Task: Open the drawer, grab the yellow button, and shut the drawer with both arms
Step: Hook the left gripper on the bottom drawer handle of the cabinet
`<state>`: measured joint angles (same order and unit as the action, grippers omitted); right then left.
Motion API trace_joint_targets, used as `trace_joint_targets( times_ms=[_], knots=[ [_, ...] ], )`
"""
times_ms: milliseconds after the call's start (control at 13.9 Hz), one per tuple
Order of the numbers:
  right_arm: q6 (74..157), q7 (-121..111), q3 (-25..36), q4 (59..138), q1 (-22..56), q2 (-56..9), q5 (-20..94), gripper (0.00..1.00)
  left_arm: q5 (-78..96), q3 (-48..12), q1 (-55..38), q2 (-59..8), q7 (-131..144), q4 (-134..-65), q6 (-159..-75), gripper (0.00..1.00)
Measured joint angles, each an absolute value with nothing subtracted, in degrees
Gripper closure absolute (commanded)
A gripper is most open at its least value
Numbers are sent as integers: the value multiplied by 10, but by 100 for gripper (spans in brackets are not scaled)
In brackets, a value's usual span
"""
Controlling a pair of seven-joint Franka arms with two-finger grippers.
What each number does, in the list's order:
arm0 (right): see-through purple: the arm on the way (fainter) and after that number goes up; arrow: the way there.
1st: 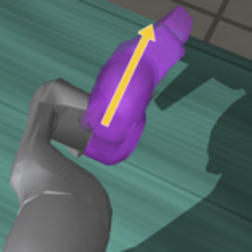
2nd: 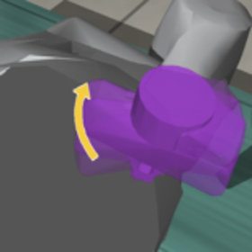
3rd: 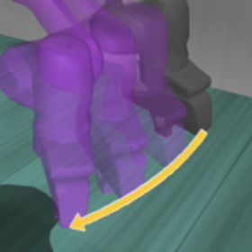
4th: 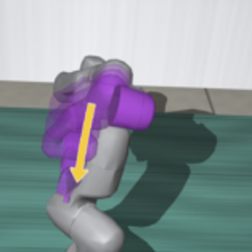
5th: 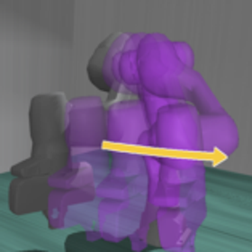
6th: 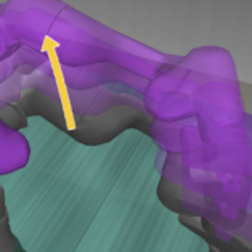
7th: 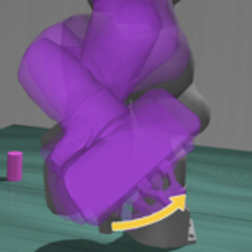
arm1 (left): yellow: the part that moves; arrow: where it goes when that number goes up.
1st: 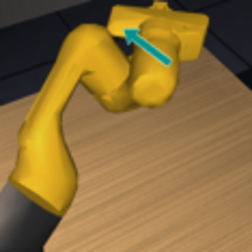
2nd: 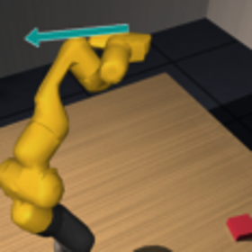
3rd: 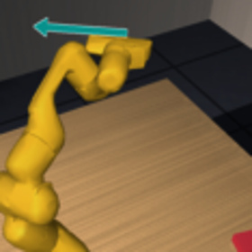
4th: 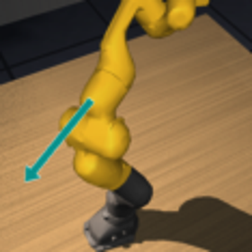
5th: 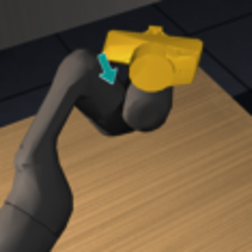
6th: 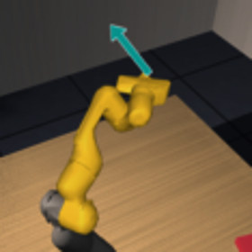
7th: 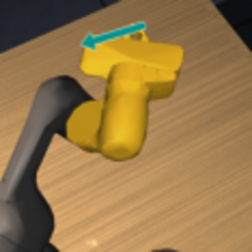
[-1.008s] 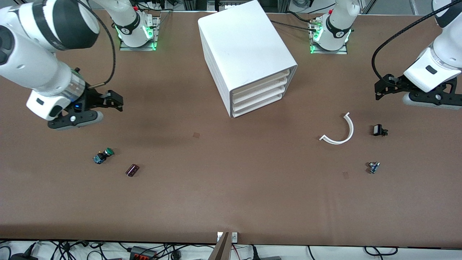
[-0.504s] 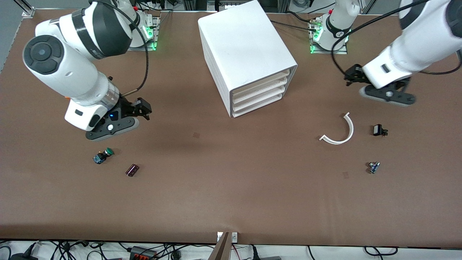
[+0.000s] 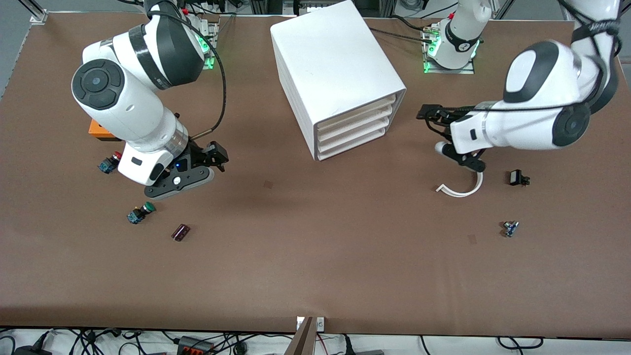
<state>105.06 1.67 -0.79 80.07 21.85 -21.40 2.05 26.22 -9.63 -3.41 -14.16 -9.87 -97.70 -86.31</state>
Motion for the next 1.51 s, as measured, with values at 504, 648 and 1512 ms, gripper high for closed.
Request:
trace_joint_targets(
  times_ms=[504, 648, 1512],
  knots=[
    [1050, 17, -7, 800, 219, -214, 25, 0, 473, -96, -29, -201, -269, -1093, -966, 0],
    [1050, 17, -6, 800, 218, -214, 25, 0, 523, -96, -29, -201, -321, -1128, -975, 0],
    [1047, 17, 0, 800, 217, -215, 25, 0, 633, -117, -32, -190, -442, -1223, -975, 28]
  ],
)
